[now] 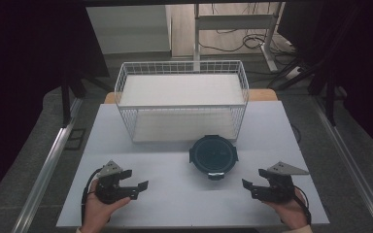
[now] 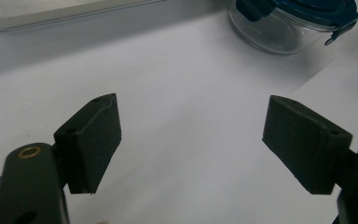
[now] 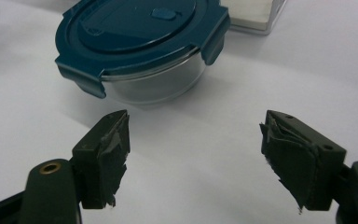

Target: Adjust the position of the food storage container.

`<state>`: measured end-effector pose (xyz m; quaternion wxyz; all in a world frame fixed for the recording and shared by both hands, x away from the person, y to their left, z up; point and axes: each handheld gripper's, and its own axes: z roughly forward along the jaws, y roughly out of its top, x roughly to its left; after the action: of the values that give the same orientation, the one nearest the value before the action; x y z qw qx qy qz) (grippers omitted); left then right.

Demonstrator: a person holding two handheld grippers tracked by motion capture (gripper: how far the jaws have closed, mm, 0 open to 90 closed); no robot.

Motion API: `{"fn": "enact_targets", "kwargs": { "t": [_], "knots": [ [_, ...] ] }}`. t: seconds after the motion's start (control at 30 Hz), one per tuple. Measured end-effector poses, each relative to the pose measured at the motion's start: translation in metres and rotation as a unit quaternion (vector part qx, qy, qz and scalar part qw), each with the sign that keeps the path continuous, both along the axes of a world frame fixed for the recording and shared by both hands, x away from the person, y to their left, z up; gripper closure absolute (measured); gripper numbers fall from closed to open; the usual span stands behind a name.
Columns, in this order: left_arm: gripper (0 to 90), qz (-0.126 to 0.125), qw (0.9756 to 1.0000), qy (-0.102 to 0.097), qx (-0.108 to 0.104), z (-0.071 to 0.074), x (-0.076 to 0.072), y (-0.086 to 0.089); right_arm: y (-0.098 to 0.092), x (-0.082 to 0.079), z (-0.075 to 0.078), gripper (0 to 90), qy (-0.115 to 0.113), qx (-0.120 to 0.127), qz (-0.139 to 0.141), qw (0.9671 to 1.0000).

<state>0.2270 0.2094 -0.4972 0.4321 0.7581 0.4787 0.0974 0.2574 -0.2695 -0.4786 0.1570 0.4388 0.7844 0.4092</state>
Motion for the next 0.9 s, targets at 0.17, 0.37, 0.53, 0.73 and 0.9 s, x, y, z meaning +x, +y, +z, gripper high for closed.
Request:
{"fn": "enact_targets", "kwargs": {
  "t": [0.17,0.37,0.53,0.73,0.9],
  "knots": [
    [19.4,0.003,1.0,0.001,-0.004,0.001,0.0,0.001,0.001,0.001,0.003,24.0,0.002,0.001,-0.002,1.0],
    [19.4,0.004,1.0,-0.003,-0.004,0.002,-0.001,0.0,0.003,0.003,0.009,25.3,0.002,-0.002,-0.001,1.0],
    [19.4,0.005,1.0,-0.005,-0.001,0.003,0.0,-0.001,0.005,0.011,0.018,28.2,0.004,0.001,0.006,1.0],
    [19.4,0.009,0.9999,-0.007,-0.003,0.004,-0.001,0.001,0.008,0.017,0.029,30.2,0.006,0.006,0.009,0.9999],
    [19.4,0.012,0.9999,-0.006,-0.006,0.004,-0.001,0.001,0.014,0.026,0.038,31.6,0.013,0.004,0.013,0.9998]
  ]
}}
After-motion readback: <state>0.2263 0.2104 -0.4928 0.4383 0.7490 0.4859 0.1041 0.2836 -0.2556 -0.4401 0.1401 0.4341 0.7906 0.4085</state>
